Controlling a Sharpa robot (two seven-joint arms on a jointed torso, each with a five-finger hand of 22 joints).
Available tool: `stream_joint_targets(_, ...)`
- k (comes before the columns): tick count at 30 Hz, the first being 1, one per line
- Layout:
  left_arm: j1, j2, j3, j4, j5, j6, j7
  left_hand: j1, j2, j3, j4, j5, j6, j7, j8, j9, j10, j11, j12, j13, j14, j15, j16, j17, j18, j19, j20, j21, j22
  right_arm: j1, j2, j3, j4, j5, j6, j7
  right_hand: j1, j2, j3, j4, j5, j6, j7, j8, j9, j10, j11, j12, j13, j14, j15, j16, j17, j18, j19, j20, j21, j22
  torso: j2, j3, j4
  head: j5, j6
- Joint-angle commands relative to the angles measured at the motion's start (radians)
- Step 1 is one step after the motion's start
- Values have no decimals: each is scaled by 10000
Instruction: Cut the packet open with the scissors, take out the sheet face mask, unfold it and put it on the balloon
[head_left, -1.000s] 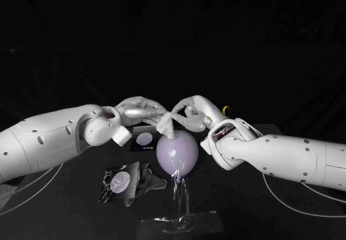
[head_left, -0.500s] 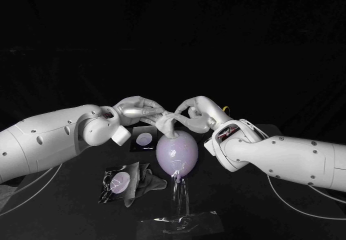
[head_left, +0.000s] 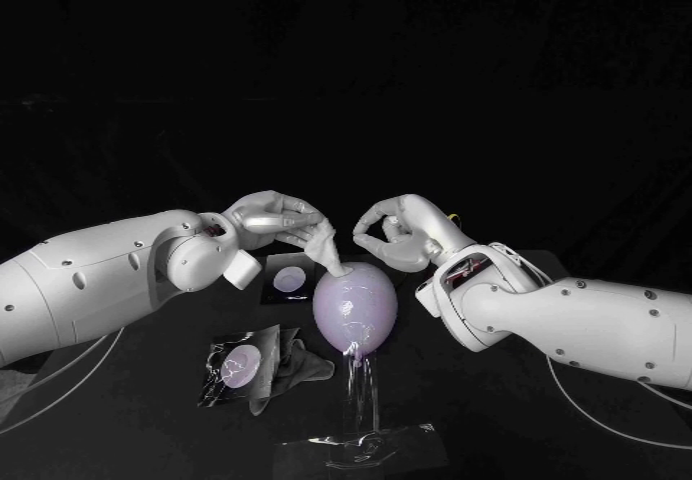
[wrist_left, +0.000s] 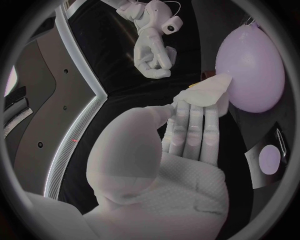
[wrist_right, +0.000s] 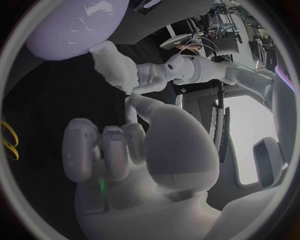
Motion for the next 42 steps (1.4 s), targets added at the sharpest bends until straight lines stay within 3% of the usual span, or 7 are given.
stream_joint_targets(1,11,-28,20,11,331,-588,87,4,-41,123,-41,34,40,-13,44,2539,57,9,60,20,14,-47,62,17,146,78,6,69,13,1,-104,10,107,-251,-153,231,-5,64,21,31,29,232,-155,29,635,527,-74,7,1796,1045,-86,42,2635,-67,327,-87,42,2120,-1,0,-1,7,15)
stream_joint_targets(10,12,-117,34,-34,572,-845,91,-47,-80,237,-80,33,2,-13,74,2644,68,6,69,49,25,-52,68,34,143,93,-12,98,24,17,-417,27,297,-327,-204,350,-12,60,26,28,29,227,-155,35,643,532,-75,19,1805,1045,-87,42,2635,-74,341,-88,80,2130,4,-2,-7,33,43)
stream_joint_targets(17,13,-136,40,18,627,-773,51,-56,-87,261,-91,33,-6,-14,81,2667,70,5,71,55,27,-53,69,37,142,95,-16,105,26,31,-222,32,52,-32,-98,475,-175,60,132,82,25,-62,-92,0,712,172,-24,-756,1318,1045,-55,42,2635,10,164,-82,-351,2011,-1,2,6,54,58)
stream_joint_targets(18,13,-135,40,27,630,-763,42,-56,-87,261,-91,33,-6,-14,81,2667,70,5,71,55,27,-53,69,37,142,95,-16,105,26,32,-142,32,-31,65,-76,501,-379,-110,21,166,46,-644,92,-329,617,-209,109,-1531,837,1045,39,42,2635,50,59,-37,-596,1944,0,3,7,51,59)
stream_joint_targets(25,14,-125,41,88,646,-692,23,-74,-95,303,-107,33,-23,-11,89,2705,71,5,73,65,31,-54,70,43,140,98,-22,116,31,36,395,31,-608,508,95,411,-1033,-520,-572,600,29,-1420,574,-1086,349,-668,534,-2336,366,1045,404,42,2635,112,-159,210,-1074,1814,12,-8,11,36,96)
stream_joint_targets(33,15,-109,41,157,678,-613,35,-88,-93,325,-108,32,-34,-8,93,2726,69,8,73,71,30,-53,69,45,138,96,-22,119,32,34,1143,30,-1438,885,255,205,-1190,-607,-925,867,24,-1587,730,-1487,215,-849,689,-2575,225,1045,553,42,2635,157,-262,367,-1295,1757,15,-7,5,14,89)
stream_joint_targets(42,15,-81,41,257,683,-483,89,-101,-95,337,-106,32,-41,-5,96,2740,66,11,72,74,28,-51,68,47,136,94,-22,121,32,8,1788,25,-2100,1057,482,63,-1196,-605,-1031,951,24,-1616,762,-1609,178,-896,721,-2620,197,1045,583,42,2635,172,-284,413,-1341,1745,12,-3,3,-8,72)
